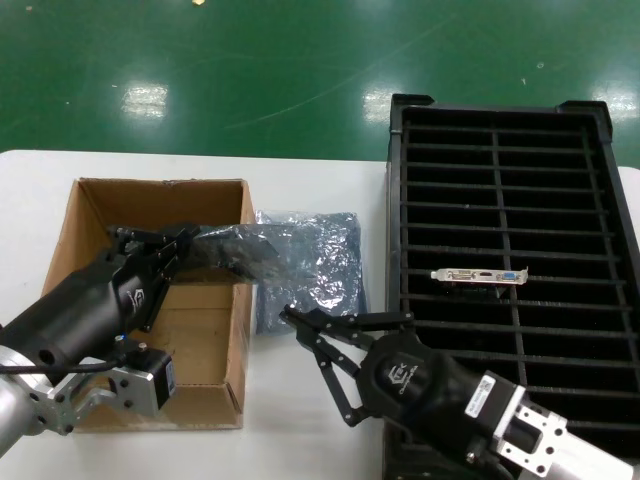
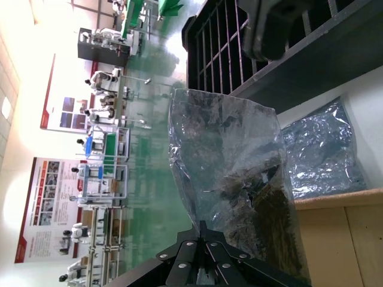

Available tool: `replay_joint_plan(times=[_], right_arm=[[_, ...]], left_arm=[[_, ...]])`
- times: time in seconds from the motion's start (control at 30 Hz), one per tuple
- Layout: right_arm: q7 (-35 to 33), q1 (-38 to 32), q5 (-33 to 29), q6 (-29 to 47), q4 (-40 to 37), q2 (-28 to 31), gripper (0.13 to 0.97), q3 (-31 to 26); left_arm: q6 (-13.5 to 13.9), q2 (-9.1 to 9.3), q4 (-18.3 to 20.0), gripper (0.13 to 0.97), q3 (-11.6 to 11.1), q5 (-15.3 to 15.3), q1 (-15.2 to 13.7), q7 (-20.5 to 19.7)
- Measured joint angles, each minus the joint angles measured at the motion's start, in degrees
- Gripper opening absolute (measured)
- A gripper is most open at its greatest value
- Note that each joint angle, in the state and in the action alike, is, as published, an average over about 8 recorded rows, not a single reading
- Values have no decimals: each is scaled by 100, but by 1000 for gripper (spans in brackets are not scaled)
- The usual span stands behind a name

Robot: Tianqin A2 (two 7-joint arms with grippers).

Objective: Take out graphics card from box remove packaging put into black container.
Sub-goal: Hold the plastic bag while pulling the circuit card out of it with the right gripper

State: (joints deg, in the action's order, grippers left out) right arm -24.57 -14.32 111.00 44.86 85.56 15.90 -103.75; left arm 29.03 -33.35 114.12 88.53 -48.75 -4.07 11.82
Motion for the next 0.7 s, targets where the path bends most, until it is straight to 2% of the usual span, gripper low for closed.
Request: replay_joint_plan(times=[0.33, 0.7], right_arm=[[89, -429, -128, 41, -302, -24, 136, -216], [369, -712, -209, -154, -506, 15, 134, -221]], left_arm=[[0, 0, 0, 140, 0, 0, 0, 0], [0, 0, 0, 140, 0, 0, 0, -1]])
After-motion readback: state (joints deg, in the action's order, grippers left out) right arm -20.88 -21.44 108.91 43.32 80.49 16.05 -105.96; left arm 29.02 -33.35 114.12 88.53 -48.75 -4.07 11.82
